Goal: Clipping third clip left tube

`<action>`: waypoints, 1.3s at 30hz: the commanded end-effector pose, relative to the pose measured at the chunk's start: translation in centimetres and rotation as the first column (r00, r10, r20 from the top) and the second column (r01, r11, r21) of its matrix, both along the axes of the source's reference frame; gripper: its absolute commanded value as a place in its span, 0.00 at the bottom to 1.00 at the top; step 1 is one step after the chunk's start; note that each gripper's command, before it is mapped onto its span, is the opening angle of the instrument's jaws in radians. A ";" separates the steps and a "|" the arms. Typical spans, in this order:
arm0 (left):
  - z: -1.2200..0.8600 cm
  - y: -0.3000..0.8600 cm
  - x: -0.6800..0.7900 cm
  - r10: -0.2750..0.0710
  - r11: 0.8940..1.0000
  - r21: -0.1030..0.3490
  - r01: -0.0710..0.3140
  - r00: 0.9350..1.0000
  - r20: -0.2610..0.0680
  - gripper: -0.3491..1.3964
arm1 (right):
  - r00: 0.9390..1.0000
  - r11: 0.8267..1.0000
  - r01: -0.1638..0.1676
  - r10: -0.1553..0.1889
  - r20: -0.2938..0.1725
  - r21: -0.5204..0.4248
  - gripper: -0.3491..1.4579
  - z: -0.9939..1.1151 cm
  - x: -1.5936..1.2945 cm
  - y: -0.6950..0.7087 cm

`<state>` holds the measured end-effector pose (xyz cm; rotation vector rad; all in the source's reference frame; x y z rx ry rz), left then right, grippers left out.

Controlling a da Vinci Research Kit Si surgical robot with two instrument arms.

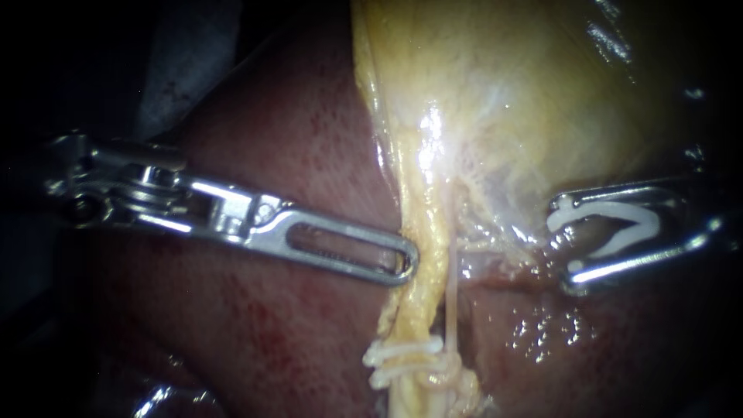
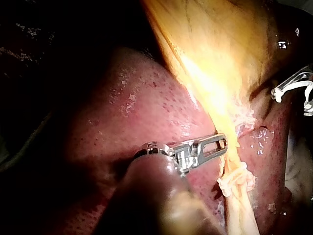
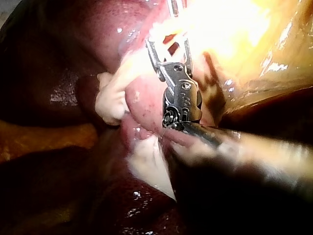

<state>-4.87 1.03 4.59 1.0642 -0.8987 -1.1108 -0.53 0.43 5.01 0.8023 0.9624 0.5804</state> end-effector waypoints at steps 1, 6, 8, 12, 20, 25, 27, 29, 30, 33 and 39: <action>0.00 0.00 0.00 0.000 1.000 0.000 0.000 1.000 0.000 0.00 | 1.000 1.000 0.000 0.000 0.000 0.000 0.50 0.00 0.00 0.00; -0.06 0.02 0.06 0.004 1.000 0.003 -0.004 1.000 0.004 0.00 | 1.000 1.000 0.000 0.000 0.000 0.000 0.50 -0.01 0.00 -0.01; -0.08 0.01 0.10 0.006 1.000 0.004 -0.006 1.000 0.005 0.00 | 1.000 1.000 0.002 -0.002 -0.001 0.001 0.50 0.00 0.00 -0.01; -0.14 -0.05 0.20 0.010 1.000 0.011 -0.010 1.000 0.008 0.00 | 1.000 1.000 0.003 -0.003 -0.001 -0.001 0.50 0.01 0.01 -0.03; -0.44 -0.07 0.46 0.002 1.000 0.024 -0.002 1.000 0.014 0.00 | 1.000 1.000 0.021 -0.021 -0.009 0.001 0.49 0.09 0.07 -0.13; -0.59 -0.02 0.57 -0.010 1.000 0.029 0.009 1.000 0.020 0.00 | 0.999 0.999 0.032 -0.032 -0.014 0.001 0.49 0.15 0.17 -0.21; -0.63 0.00 0.61 -0.015 0.999 0.030 0.014 1.000 0.021 0.00 | 0.999 0.999 0.036 -0.036 -0.016 0.002 0.49 0.17 0.21 -0.24; -0.67 0.01 0.63 -0.019 0.999 0.032 0.018 1.000 0.024 0.00 | 0.999 0.999 0.041 -0.041 -0.017 0.002 0.49 0.18 0.25 -0.28; -0.68 0.02 0.64 -0.019 0.999 0.033 0.018 1.000 0.024 0.00 | 0.999 0.999 0.045 -0.045 -0.019 0.003 0.49 0.20 0.28 -0.30; -0.70 0.02 0.63 -0.023 0.999 0.033 0.022 0.999 0.023 0.00 | 0.998 0.999 0.051 -0.051 -0.021 0.001 0.49 0.23 0.37 -0.36; -0.70 0.01 0.61 -0.024 0.999 0.032 0.023 0.999 0.022 0.00 | 0.997 0.997 0.077 -0.077 -0.030 0.007 0.49 0.36 0.67 -0.55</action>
